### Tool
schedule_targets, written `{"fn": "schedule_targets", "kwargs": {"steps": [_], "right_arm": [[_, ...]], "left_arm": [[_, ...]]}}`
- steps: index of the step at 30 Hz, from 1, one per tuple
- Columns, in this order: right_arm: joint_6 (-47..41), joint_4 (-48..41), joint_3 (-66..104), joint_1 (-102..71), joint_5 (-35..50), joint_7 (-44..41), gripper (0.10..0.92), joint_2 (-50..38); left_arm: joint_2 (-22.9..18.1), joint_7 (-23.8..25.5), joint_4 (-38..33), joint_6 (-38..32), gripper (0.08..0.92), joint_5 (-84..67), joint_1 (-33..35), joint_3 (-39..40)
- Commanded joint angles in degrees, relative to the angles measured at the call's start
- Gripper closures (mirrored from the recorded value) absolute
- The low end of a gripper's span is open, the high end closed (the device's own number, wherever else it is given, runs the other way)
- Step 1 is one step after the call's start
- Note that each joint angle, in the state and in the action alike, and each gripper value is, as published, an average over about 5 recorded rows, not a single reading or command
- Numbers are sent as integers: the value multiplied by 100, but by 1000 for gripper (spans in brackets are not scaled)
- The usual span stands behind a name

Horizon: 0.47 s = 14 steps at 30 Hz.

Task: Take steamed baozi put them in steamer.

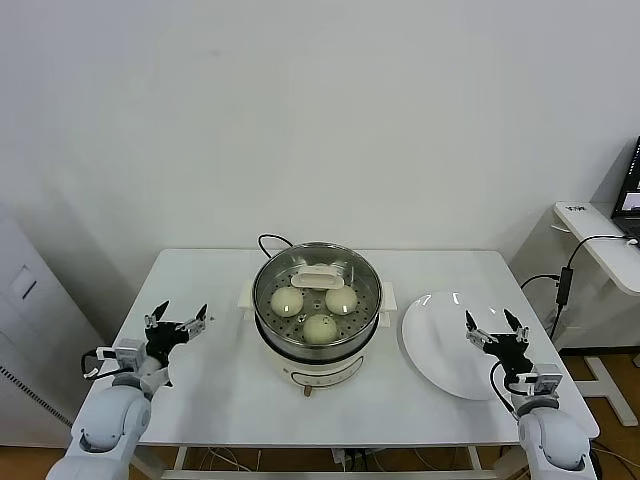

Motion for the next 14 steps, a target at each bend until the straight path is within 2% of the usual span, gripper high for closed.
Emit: {"fn": "schedule_targets", "kwargs": {"steps": [1, 14], "right_arm": [[-15, -63, 4, 21, -119, 38, 203, 1], [93, -142, -60, 78, -95, 37, 203, 29]], "left_arm": [[-46, -25, 41, 17, 177, -47, 36, -56], [-143, -19, -113, 116, 177, 15, 56, -46]]}}
